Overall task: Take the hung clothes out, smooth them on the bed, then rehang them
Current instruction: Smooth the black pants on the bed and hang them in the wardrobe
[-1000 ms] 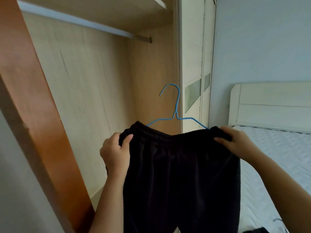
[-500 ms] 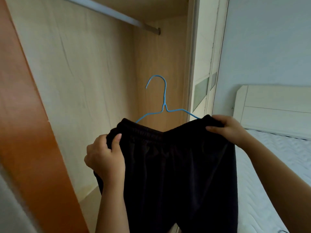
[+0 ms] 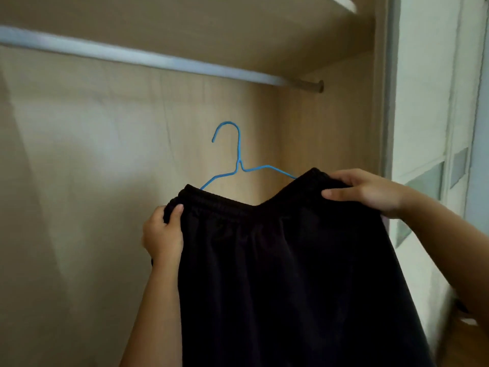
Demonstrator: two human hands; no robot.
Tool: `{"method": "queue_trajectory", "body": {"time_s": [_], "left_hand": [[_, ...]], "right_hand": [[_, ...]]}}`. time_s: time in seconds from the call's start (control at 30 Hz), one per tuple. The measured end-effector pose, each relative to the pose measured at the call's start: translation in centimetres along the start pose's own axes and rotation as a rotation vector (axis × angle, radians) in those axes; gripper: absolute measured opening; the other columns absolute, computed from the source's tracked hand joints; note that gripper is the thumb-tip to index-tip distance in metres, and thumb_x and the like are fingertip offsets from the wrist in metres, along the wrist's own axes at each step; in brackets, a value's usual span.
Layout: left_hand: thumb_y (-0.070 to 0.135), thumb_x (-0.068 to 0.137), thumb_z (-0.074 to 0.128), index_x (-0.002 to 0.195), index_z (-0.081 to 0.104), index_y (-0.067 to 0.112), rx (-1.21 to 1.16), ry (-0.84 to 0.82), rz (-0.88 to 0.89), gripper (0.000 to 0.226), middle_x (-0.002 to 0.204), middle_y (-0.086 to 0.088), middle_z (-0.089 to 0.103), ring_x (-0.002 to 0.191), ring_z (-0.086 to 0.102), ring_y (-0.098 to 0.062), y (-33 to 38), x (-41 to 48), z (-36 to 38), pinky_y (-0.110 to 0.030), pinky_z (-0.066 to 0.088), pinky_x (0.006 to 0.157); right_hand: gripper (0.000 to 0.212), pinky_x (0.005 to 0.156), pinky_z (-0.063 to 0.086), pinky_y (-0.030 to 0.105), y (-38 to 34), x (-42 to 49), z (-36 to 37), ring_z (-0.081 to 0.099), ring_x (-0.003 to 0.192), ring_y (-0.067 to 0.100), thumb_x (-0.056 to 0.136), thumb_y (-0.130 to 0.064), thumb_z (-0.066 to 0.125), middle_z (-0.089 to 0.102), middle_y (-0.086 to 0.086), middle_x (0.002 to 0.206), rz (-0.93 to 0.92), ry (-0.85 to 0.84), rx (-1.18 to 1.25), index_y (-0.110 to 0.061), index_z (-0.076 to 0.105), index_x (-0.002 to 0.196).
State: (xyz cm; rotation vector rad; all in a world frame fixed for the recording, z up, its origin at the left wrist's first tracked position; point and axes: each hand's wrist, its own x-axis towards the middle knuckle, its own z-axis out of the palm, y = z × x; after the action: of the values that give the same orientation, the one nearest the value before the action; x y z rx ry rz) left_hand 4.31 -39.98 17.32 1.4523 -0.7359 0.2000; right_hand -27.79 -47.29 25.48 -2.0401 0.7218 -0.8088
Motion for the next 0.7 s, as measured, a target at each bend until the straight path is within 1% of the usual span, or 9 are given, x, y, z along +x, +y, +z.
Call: {"method": "queue_trajectory", "body": {"time_s": [0.1, 0.17, 0.23, 0.33, 0.4, 0.47, 0.53, 0.6, 0.7], "left_hand": [[0.029, 0.09, 0.052, 0.092, 0.061, 0.005, 0.047, 0.048, 0.06, 0.026, 0.085, -0.012, 0.062, 0.079, 0.055, -0.03, 2.5, 4.3, 0.0, -0.034, 0.041, 0.071], [0.027, 0.09, 0.052, 0.095, 0.06, 0.003, 0.09, 0.076, 0.093, 0.025, 0.089, -0.014, 0.062, 0.081, 0.055, -0.029, 4.0, 6.3, -0.7, -0.03, 0.036, 0.069], [0.025, 0.09, 0.053, 0.1, 0.059, 0.003, 0.156, 0.1, 0.124, 0.025, 0.093, -0.013, 0.062, 0.09, 0.057, -0.032, 5.3, 7.5, -1.7, -0.03, 0.036, 0.071], [0.026, 0.087, 0.057, 0.113, 0.056, 0.005, 0.282, 0.147, 0.208, 0.033, 0.115, -0.014, 0.061, 0.109, 0.054, -0.032, 6.8, 8.1, -4.2, -0.038, 0.042, 0.089], [0.026, 0.086, 0.059, 0.119, 0.054, 0.007, 0.394, 0.189, 0.298, 0.038, 0.121, -0.014, 0.057, 0.115, 0.05, -0.032, 7.6, 7.1, -6.1, -0.043, 0.04, 0.097], [0.026, 0.085, 0.06, 0.119, 0.055, 0.009, 0.494, 0.259, 0.396, 0.039, 0.121, -0.014, 0.057, 0.116, 0.049, -0.033, 8.5, 5.9, -7.9, -0.044, 0.038, 0.098], [0.033, 0.085, 0.059, 0.119, 0.055, 0.01, 0.576, 0.307, 0.463, 0.041, 0.121, -0.013, 0.057, 0.115, 0.049, -0.033, 9.5, 4.8, -9.3, -0.044, 0.038, 0.097], [0.042, 0.083, 0.049, 0.117, 0.056, 0.011, 0.69, 0.344, 0.536, 0.047, 0.118, -0.012, 0.059, 0.111, 0.052, -0.033, 10.5, 4.0, -10.3, -0.043, 0.04, 0.093], [0.041, 0.081, 0.042, 0.111, 0.059, 0.01, 0.907, 0.442, 0.695, 0.047, 0.109, -0.013, 0.064, 0.107, 0.052, -0.03, 11.6, 3.0, -11.7, -0.044, 0.044, 0.086]], "right_hand": [[0.02, 0.07, 0.053, 0.033, -1.8, 4.6, -0.9, 0.064, 0.079, 0.029, 0.085, -0.01, 0.057, 0.067, 0.017, 0.09, -0.063, 0.046, 0.117, 0.002, 0.062, 0.101], [0.016, 0.063, 0.054, 0.03, -3.2, 6.5, -0.5, 0.065, 0.07, 0.026, 0.085, -0.008, 0.057, 0.067, 0.016, 0.083, -0.12, 0.063, 0.224, 0.0, 0.062, 0.098], [0.009, 0.054, 0.054, 0.025, -3.9, 8.2, 0.1, 0.065, 0.06, 0.021, 0.085, -0.008, 0.057, 0.068, 0.011, 0.074, -0.182, 0.074, 0.297, -0.005, 0.063, 0.09], [0.006, 0.051, 0.053, 0.023, -4.9, 10.1, 1.5, 0.063, 0.054, 0.019, 0.085, -0.008, 0.058, 0.067, 0.01, 0.069, -0.247, 0.082, 0.363, -0.006, 0.063, 0.082], [0.009, 0.047, 0.051, 0.02, -5.6, 11.3, 2.7, 0.062, 0.047, 0.015, 0.085, -0.007, 0.058, 0.066, 0.006, 0.06, -0.288, 0.091, 0.404, -0.006, 0.063, 0.076], [0.01, 0.051, 0.051, 0.024, -6.4, 12.2, 4.1, 0.061, 0.049, 0.018, 0.084, -0.007, 0.059, 0.065, 0.009, 0.062, -0.311, 0.104, 0.422, -0.005, 0.062, 0.075], [0.011, 0.064, 0.053, 0.035, -7.2, 13.1, 5.3, 0.062, 0.061, 0.028, 0.083, -0.01, 0.061, 0.065, 0.018, 0.072, -0.348, 0.144, 0.419, 0.001, 0.061, 0.079], [0.014, 0.073, 0.053, 0.043, -8.3, 13.9, 6.4, 0.063, 0.069, 0.033, 0.08, -0.013, 0.063, 0.066, 0.022, 0.078, -0.367, 0.172, 0.433, 0.002, 0.061, 0.08], [0.01, 0.071, 0.05, 0.04, -10.4, 15.1, 7.7, 0.058, 0.067, 0.029, 0.084, -0.008, 0.059, 0.061, 0.019, 0.075, -0.392, 0.21, 0.491, -0.003, 0.059, 0.075]]}}
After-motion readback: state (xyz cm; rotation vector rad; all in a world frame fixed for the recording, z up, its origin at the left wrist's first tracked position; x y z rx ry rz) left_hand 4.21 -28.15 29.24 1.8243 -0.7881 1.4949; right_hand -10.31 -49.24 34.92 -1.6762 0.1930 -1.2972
